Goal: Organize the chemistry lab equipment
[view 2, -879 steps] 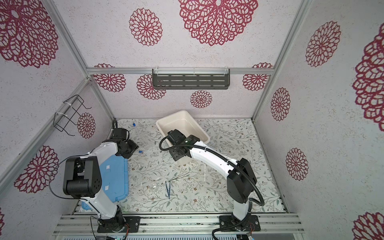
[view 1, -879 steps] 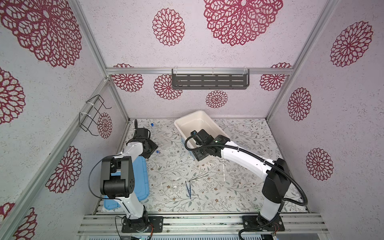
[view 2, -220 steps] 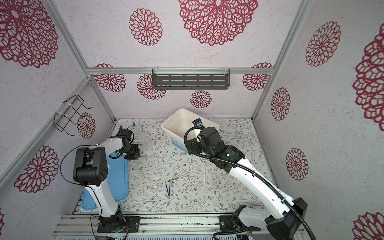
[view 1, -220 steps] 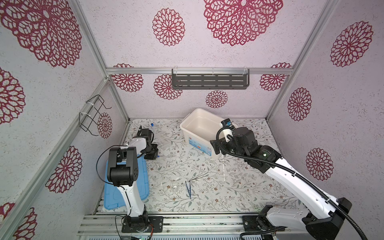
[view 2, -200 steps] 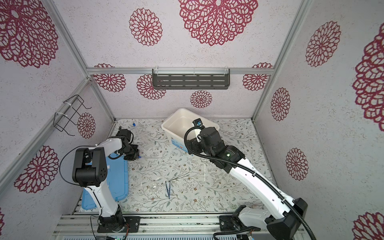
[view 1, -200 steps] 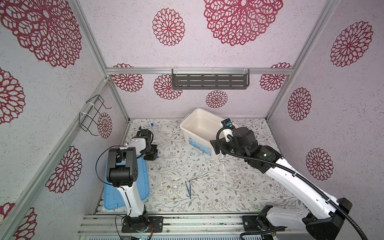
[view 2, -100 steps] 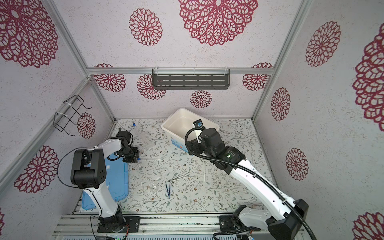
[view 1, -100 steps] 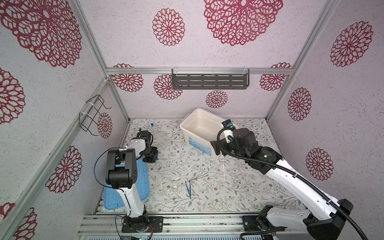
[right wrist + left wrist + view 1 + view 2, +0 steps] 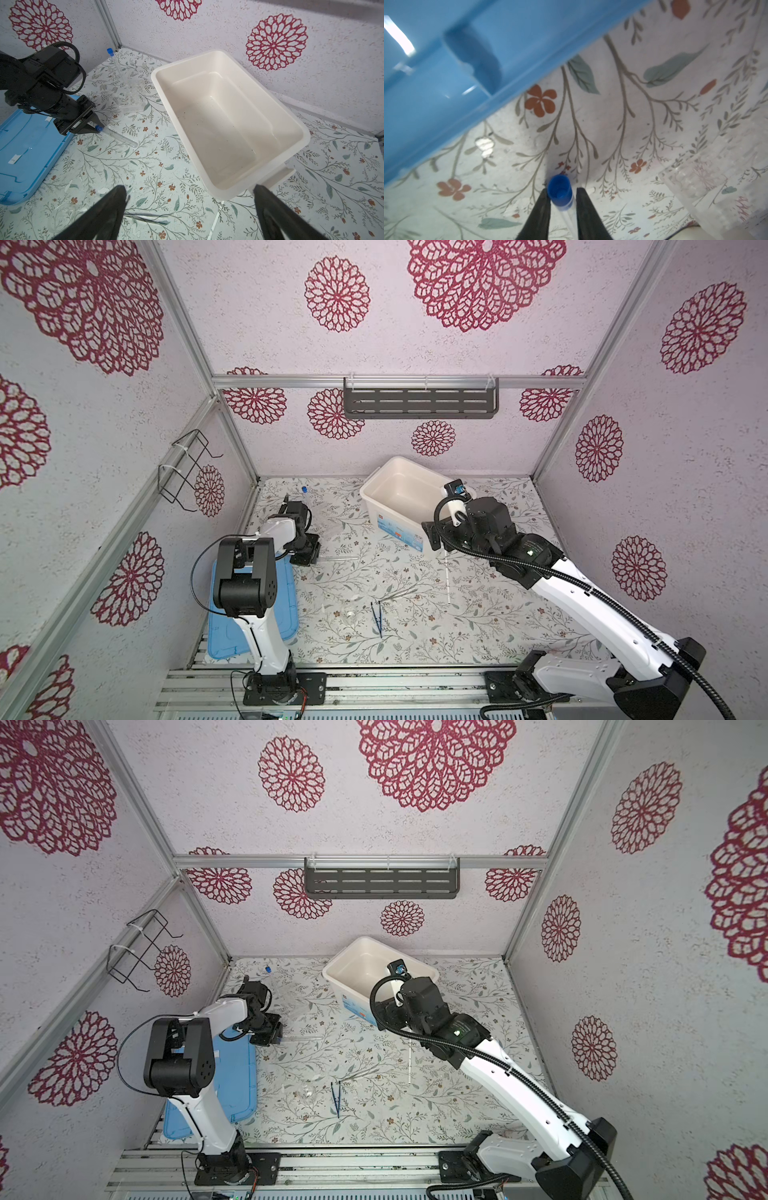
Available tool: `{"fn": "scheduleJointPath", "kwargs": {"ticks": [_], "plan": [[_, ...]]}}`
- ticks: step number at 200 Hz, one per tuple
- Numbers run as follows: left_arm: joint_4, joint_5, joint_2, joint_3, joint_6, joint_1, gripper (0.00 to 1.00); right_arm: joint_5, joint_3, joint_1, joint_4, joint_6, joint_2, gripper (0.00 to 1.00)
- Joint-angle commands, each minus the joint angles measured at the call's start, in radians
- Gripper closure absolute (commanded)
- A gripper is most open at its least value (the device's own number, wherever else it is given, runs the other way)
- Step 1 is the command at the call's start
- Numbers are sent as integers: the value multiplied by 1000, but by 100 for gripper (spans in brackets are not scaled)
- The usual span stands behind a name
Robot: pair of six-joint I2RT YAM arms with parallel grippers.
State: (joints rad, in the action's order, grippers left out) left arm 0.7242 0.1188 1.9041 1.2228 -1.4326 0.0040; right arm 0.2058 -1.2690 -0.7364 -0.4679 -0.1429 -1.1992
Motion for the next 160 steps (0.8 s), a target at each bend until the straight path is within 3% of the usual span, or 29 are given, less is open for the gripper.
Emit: {"fn": "scheduleJointPath", "kwargs": {"ticks": [1,73,118,160], "plan": [[16,-33,-28,-6,11,-4,78,24,2,-5,20,-14,38,1],[23,-109,-99,-2,99,-5,84,46,19,-4,38,-40,57,1],[49,-147,-171,0,173,-6,84,137,13,-4,39,-82,54,1],[78,-266,-254,47,289,-30,85,120,34,-4,73,-95,60,1]]}}
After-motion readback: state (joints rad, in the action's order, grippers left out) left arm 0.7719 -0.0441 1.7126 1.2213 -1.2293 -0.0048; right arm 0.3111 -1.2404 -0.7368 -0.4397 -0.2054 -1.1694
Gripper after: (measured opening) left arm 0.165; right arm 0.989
